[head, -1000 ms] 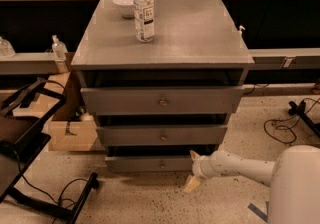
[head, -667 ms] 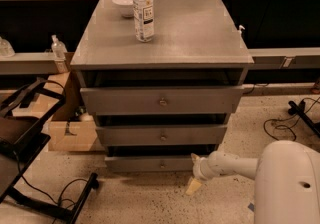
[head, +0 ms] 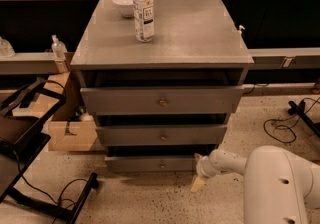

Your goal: Open bottom drawer

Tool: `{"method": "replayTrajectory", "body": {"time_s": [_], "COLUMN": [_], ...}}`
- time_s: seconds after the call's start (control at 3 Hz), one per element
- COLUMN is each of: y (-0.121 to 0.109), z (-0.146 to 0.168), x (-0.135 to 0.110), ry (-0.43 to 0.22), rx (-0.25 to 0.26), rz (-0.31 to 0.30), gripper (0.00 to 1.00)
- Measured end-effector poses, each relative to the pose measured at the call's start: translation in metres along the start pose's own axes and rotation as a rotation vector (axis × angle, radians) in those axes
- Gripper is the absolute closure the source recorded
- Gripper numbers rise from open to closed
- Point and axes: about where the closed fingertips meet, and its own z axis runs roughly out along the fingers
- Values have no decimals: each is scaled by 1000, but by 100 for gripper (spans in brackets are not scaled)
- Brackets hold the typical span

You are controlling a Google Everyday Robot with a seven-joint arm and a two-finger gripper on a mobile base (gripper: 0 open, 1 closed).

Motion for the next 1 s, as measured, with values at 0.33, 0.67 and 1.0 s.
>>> {"method": "replayTrajectory", "body": {"time_s": [0.33,0.67,1.0], "y": [-20,-28,-31], "z": [21,33,44], "x": [3,0,-1], "ry": [62,106,131], "rx": [-16,-31,-40], "rz": [-75,-128,-160], "gripper": [0,0,0]}}
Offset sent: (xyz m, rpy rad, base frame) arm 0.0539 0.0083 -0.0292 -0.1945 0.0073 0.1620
